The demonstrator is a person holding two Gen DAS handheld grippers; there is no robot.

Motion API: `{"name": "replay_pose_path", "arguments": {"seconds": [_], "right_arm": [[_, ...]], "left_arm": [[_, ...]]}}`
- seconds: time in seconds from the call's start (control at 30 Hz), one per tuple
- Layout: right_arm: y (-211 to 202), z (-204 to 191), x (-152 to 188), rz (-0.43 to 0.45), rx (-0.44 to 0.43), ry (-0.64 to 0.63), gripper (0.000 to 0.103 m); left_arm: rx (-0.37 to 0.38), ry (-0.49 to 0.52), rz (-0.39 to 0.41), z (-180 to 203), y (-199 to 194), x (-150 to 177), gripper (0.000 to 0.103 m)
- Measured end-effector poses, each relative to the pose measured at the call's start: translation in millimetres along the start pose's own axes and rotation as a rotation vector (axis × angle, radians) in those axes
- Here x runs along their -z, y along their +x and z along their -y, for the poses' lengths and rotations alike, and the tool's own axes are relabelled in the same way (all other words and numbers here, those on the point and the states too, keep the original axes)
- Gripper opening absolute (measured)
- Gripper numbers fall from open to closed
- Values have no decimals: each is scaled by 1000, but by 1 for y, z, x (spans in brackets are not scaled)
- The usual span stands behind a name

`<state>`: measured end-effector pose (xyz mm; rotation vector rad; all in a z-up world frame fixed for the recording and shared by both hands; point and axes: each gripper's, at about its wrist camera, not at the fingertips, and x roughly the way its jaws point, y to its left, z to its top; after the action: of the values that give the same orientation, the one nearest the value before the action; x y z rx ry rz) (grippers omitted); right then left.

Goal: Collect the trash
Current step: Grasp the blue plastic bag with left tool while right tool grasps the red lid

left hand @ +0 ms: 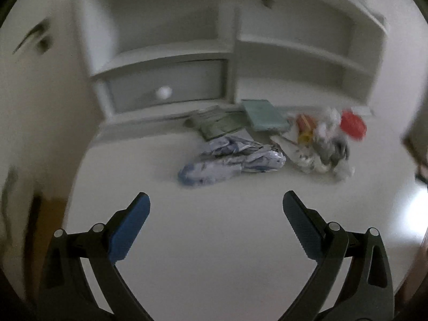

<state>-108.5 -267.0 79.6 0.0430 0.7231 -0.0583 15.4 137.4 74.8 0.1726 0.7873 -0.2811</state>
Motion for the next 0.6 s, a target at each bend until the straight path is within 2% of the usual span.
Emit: {"name": "replay_pose_path", "arguments": {"seconds": [0.1, 0.13, 0.2, 0.27, 0.33, 0.37, 0.43, 0.47, 0.5, 0.53, 0.6], "right_arm": [[20, -15, -13, -19, -23, 7, 97], [23, -14, -15, -26, -30, 12, 97], [31, -12, -18, -51, -34, 21, 97], [39, -10, -24, -71, -17, 38, 97], [52, -10, -33, -90, -22, 66, 97], [55, -8, -35, -96, -30, 79, 97], [61, -8, -39, -103, -52, 99, 97], [62, -7, -39, -107, -56, 99, 97], [66, -9, -39, -114, -58, 94, 97], [68, -9, -40, -119, -60, 88, 97], [74, -11, -43, -127, -63, 76, 97]], "left_arm": [[-17, 270, -54, 22, 31, -9, 96], [-27, 333, -60, 28, 41, -12, 96], [-37, 431, -73, 38, 55, -17, 96], [-70, 472, -65, 45, 67, -22, 95], [-73, 429, -67, 47, 76, -26, 95], [-51, 393, -80, 46, 81, -28, 94], [-3, 306, -69, 44, 85, -31, 80], [1, 279, -66, 43, 86, -32, 64], [-6, 256, -67, 43, 89, -37, 42], [-6, 240, -65, 41, 88, -38, 39], [62, 179, -73, 35, 86, -41, 39]]}}
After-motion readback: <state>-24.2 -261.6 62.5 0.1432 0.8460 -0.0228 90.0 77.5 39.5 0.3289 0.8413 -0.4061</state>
